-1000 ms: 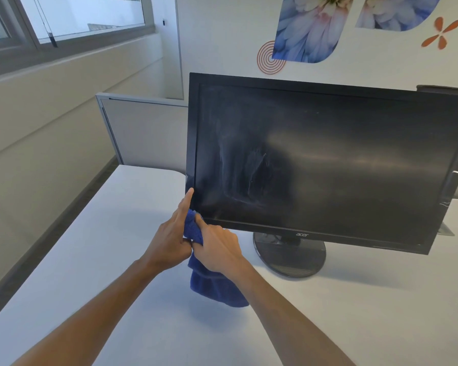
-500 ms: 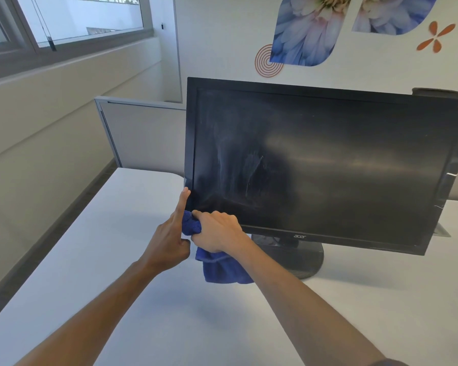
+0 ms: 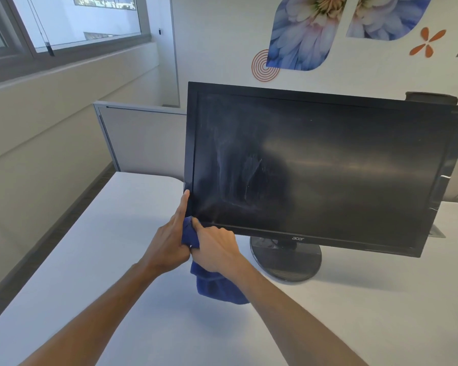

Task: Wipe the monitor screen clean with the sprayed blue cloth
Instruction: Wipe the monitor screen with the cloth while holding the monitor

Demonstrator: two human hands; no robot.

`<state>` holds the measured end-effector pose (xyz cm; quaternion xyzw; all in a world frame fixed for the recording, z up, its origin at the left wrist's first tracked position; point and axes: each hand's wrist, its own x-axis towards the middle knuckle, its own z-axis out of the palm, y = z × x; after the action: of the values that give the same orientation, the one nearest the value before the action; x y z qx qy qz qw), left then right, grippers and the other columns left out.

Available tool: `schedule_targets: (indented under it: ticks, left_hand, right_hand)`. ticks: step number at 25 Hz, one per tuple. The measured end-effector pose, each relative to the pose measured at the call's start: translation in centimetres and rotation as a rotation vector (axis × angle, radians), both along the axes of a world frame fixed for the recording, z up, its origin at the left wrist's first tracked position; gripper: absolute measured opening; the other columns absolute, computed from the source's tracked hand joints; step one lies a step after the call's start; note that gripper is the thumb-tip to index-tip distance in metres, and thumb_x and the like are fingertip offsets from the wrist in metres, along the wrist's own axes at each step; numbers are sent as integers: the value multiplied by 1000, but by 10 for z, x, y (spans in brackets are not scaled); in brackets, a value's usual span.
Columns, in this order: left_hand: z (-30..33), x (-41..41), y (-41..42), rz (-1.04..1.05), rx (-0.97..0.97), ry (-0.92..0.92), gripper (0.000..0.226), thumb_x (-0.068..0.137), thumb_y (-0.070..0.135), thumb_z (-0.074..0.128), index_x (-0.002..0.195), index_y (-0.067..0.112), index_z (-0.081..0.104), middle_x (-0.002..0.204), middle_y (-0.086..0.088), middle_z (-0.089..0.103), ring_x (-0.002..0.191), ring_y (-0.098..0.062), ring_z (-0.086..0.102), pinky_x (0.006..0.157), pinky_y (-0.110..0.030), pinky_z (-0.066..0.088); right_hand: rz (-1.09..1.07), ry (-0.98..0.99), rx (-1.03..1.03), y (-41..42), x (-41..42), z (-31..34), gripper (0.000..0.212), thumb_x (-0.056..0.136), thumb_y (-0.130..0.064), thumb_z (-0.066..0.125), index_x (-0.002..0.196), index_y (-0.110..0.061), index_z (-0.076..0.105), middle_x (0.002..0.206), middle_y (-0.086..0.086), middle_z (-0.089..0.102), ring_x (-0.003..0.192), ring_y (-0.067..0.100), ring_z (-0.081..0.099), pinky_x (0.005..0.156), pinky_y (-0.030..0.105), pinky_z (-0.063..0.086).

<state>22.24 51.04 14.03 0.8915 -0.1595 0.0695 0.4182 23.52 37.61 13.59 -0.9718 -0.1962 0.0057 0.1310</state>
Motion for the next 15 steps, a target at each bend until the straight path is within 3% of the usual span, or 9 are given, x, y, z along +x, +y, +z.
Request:
schedule_targets:
  ticks: [3,9,13,15]
  left_hand:
    - [-2,0,0,8,41,-3,105,79,-1,64,147,38,-7,118,12,53,93,-12,57,90,-30,46]
    - [-9,1,2,-14,70,-37,112,77,-3,64,146,44,-11,124,15,51,99,-12,58,91,-33,49]
    - [-11,1,5,23,83,15,114,76,-8,56,144,50,-14,138,0,51,109,-24,60,89,-27,49]
    - [-11,0,5,37,86,13,113,76,-8,53,143,51,-16,151,2,37,122,-23,53,92,-26,47]
  right_hand:
    - [2,55,23,-5,8,10,32,91,-37,51,120,-25,43,92,2,70,75,25,65,71,39,53]
    - [16,85,-86,1,16,21,40,88,-40,57,123,-23,47,100,2,69,84,27,66,82,44,54]
    - [26,174,-153,-3,15,41,24,87,-39,57,102,-20,59,85,1,66,76,23,63,74,39,51]
    - [-4,182,-156,-12,12,61,20,85,-37,56,95,-20,60,79,0,62,75,22,63,70,37,46]
